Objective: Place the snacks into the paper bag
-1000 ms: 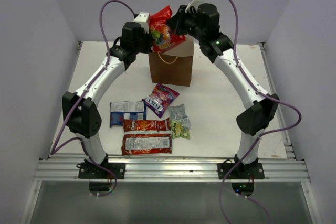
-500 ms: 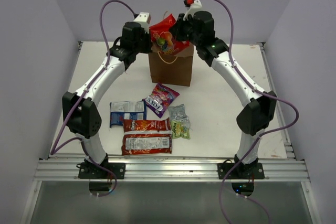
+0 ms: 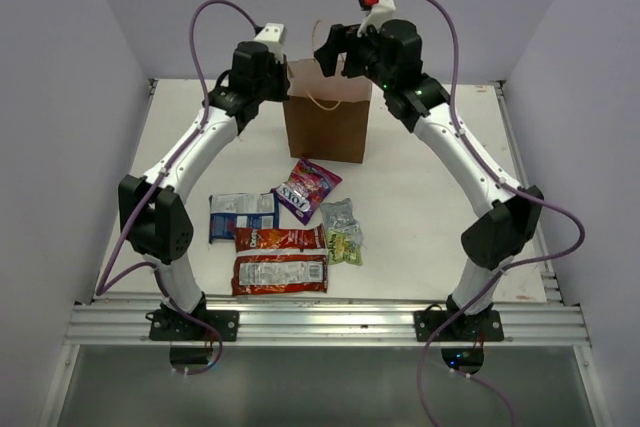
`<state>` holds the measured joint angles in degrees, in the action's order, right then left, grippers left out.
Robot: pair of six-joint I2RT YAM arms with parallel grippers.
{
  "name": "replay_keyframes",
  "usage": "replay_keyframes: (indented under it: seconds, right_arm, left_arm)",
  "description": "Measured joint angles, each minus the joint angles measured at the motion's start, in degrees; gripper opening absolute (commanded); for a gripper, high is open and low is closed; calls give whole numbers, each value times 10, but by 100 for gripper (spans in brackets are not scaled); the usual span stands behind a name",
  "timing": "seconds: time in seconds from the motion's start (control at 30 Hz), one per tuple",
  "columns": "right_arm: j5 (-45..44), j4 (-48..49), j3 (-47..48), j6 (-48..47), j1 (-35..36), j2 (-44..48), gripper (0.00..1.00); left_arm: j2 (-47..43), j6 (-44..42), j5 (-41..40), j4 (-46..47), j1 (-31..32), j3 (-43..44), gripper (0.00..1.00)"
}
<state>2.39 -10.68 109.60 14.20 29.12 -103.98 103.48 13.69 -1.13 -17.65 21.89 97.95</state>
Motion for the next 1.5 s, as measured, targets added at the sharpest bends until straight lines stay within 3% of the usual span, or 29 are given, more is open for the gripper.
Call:
replay_keyframes:
  seconds: [0.2,0.33,0.43,0.53,0.67,0.8,1.13,1.33,1.5]
  right_arm:
    - [9,-33,-17,-8,14,115,82]
    - [21,-11,-149,-6,69,249,82]
    - [29,14,-255,0,134,295,81]
    - [30,42,-347,10,189,274,81]
    - [26,52,-465,26,255,179,80]
    - [34,52,-517,29,300,124,78]
    - [68,145,-510,18,316,59,77]
    - [90,160,-481,5,316,-18,75]
    - [94,167,-481,0,316,-29,75]
  left_arm:
    - [0,0,0,0,0,0,0]
    - [0,0,0,0,0,0,0]
    - [0,0,0,0,0,0,0]
    - [0,0,0,0,0,-1,0]
    - [-3,0,0,0,0,-3,0]
    - [-4,0,0,0,0,-4,0]
    - [-19,0,-4,0,0,-21,0]
    - [-22,-1,-5,-1,-1,-24,0]
    - [-29,-9,-5,-2,-4,-31,0]
